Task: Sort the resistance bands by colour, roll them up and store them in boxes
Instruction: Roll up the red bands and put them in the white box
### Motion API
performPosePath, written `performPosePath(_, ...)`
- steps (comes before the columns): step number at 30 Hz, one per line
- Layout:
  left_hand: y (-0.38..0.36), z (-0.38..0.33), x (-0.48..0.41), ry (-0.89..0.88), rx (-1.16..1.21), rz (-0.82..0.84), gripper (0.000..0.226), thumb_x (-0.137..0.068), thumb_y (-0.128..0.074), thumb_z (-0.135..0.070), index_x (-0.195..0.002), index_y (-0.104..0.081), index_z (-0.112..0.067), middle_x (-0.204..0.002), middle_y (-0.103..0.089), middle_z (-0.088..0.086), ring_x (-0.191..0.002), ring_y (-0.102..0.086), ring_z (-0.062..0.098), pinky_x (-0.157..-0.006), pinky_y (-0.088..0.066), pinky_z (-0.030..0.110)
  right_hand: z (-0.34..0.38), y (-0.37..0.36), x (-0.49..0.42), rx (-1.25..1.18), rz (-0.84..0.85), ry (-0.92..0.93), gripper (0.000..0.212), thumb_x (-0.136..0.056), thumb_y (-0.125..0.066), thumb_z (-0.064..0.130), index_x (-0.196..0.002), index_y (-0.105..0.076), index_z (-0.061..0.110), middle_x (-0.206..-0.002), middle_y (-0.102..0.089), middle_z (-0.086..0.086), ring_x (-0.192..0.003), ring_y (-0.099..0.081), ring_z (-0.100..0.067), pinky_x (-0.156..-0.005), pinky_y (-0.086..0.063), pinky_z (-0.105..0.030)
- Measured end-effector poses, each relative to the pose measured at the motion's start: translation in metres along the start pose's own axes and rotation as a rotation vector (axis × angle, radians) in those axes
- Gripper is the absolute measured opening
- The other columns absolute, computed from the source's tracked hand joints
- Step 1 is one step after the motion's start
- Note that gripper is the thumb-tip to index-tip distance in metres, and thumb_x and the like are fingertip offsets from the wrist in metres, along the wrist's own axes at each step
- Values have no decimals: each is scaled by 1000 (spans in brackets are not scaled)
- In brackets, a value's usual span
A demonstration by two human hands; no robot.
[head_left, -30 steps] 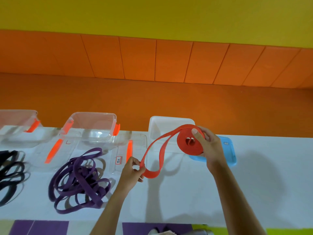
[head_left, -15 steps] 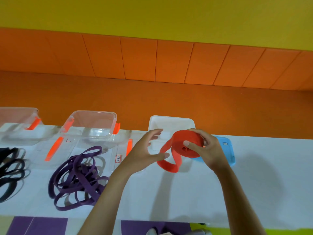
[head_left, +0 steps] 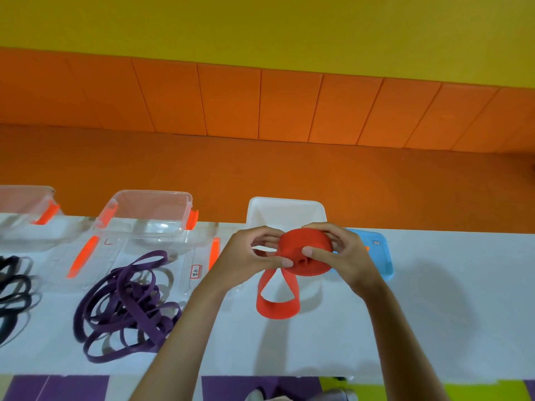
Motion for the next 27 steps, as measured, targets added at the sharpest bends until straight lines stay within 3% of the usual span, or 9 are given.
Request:
performPosePath(4, 1, 11, 8, 47, 29, -1, 56, -71, -98, -35, -122, -74, -26, -115, -80, -9, -111, -75, 13, -99, -62, 39, -3, -5, 0, -171, -31, -24, 39, -71, -90, 37, -109, -77, 37, -116, -76, 7, -110, -71, -11, -79, -60, -24)
performPosePath(8, 12, 10, 10, -13, -29, -80, 51, -71, -99, -29, -116, -75, -31, -111, -80, -14, -107, -75, 9, -96, -59, 23, -20, -21, 1, -326, 12, -106, 46, -74, -89, 32, -117, -74, 27, -121, -74, -7, -113, -71, -28, -85, -60, -38)
performPosePath(11, 23, 6, 13, -60, -136, -107, 53, -67, -100, -34, -111, -72, -45, -109, -76, -26, -107, -71, -1, -94, -51, 9, -14, -18, 0, -139, 69, -49, 47, -76, -90, 34, -119, -72, 33, -124, -74, 1, -119, -68, -19, -97, -57, -34)
performPosePath(14, 31, 1, 13, -82, -253, -42, 49, -68, -96, -41, -111, -73, -44, -109, -73, -28, -106, -70, -1, -92, -51, 8, -2, -11, -7, 172, 175, -26, 53, -73, -93, 43, -120, -68, 49, -124, -70, 24, -120, -64, 1, -102, -50, -25)
performPosePath(16, 31, -4, 12, -90, -333, 3, 48, -68, -91, -48, -112, -72, -45, -107, -71, -32, -104, -69, -4, -90, -53, 9, 2, -14, -14, 308, 210, -26, 50, -73, -94, 40, -114, -68, 54, -118, -70, 31, -116, -65, 5, -98, -56, -24)
performPosePath(19, 29, 0, 13, -73, -294, -14, 50, -71, -96, -38, -115, -72, -43, -106, -72, -34, -103, -69, -6, -90, -55, 11, 9, -20, -21, 434, 212, 8, 50, -73, -95, 37, -111, -67, 53, -111, -69, 34, -111, -64, 8, -89, -60, -19)
performPosePath(23, 28, 5, 19, -81, -244, -28, 55, -71, -97, -33, -120, -74, -42, -113, -71, -35, -108, -68, -6, -91, -50, 4, 7, -22, -19, 533, 282, 67, 50, -73, -95, 36, -117, -72, 41, -107, -68, 26, -107, -62, 4, -87, -50, -11)
performPosePath(27, 18, -2, 14, -100, -145, -21, 58, -74, -95, -34, -127, -73, -40, -117, -73, -30, -114, -69, -3, -98, -50, 9, 3, -10, -12, 403, 233, 123, 44, -75, -95, 27, -109, -71, 42, -102, -69, 18, -104, -66, -3, -86, -48, -8)
Point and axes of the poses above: each hand's wrist, its own x-axis away from the middle knuckle, its own y-axis out of the back of the hand, z = x × y, the point moved 4 cm from there along -x, towards the middle knuckle
